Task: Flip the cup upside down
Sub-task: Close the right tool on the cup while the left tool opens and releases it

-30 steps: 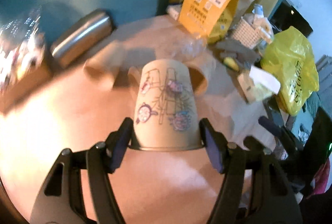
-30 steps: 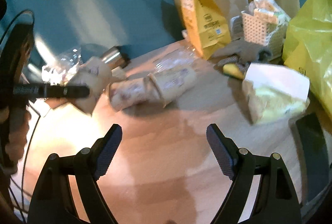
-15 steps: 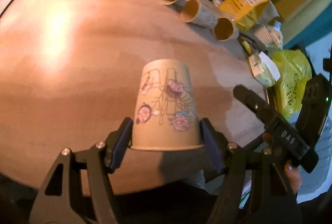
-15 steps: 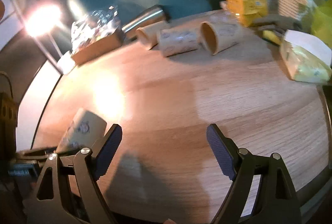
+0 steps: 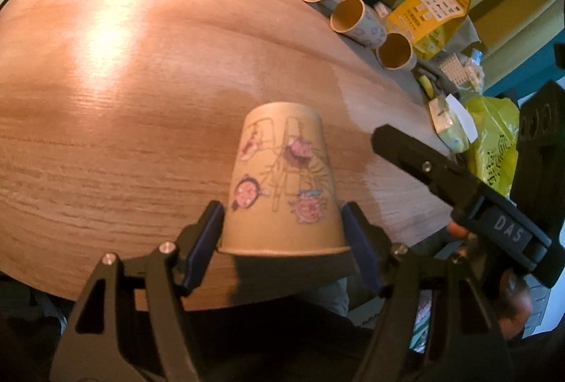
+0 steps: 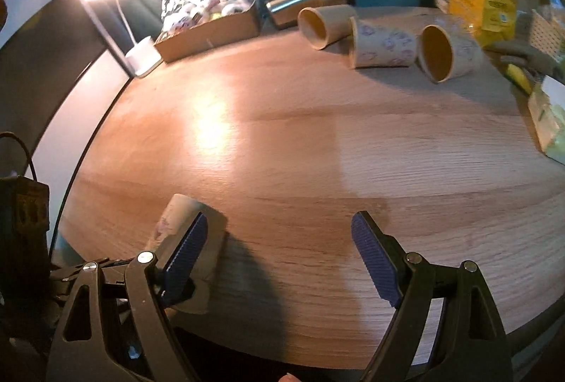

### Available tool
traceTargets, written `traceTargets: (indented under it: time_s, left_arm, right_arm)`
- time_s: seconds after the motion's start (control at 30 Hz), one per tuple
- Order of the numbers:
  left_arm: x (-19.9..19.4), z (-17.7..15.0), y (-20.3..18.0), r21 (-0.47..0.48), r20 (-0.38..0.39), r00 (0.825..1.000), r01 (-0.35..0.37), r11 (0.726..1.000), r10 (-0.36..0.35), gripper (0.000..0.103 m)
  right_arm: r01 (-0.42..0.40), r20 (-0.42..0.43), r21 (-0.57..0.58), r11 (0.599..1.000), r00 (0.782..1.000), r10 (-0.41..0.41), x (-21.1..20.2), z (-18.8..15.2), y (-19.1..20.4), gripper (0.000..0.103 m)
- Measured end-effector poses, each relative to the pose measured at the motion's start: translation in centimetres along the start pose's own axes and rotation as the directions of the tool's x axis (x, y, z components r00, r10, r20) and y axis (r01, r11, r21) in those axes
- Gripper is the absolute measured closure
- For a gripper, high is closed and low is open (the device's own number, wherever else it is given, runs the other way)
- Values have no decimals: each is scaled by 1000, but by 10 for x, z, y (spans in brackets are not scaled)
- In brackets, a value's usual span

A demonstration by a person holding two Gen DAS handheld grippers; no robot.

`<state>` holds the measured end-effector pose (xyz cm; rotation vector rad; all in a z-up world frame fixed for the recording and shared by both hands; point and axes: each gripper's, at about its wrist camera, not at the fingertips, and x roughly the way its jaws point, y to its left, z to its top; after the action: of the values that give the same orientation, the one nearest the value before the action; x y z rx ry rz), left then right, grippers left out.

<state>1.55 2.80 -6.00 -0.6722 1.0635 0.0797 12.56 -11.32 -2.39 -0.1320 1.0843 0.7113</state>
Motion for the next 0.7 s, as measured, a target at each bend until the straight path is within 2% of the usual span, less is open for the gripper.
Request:
traceTargets:
  time_s: [0.1,0.27,0.5,0.7]
  left_arm:
    - [0,1,3,4,-7,1000,11,1000,-11,23]
    - [-2,1,9,20,-14,999,38,999,-38,23]
    - [-8,-1,9,78,-12,996,88,993,-87,23]
    - [-12,1,18,81,-6,993,120,990,-120,23]
  right_arm:
    - [-35,-35,18,999,999,35,6,3,6,17]
    - [-65,-104,44,997,992,69,18,5,17,17]
    - [-117,-206,74,990,970,130,40,12,35,17]
    - [-90,-278,74,993,954,107,61,15,45,18]
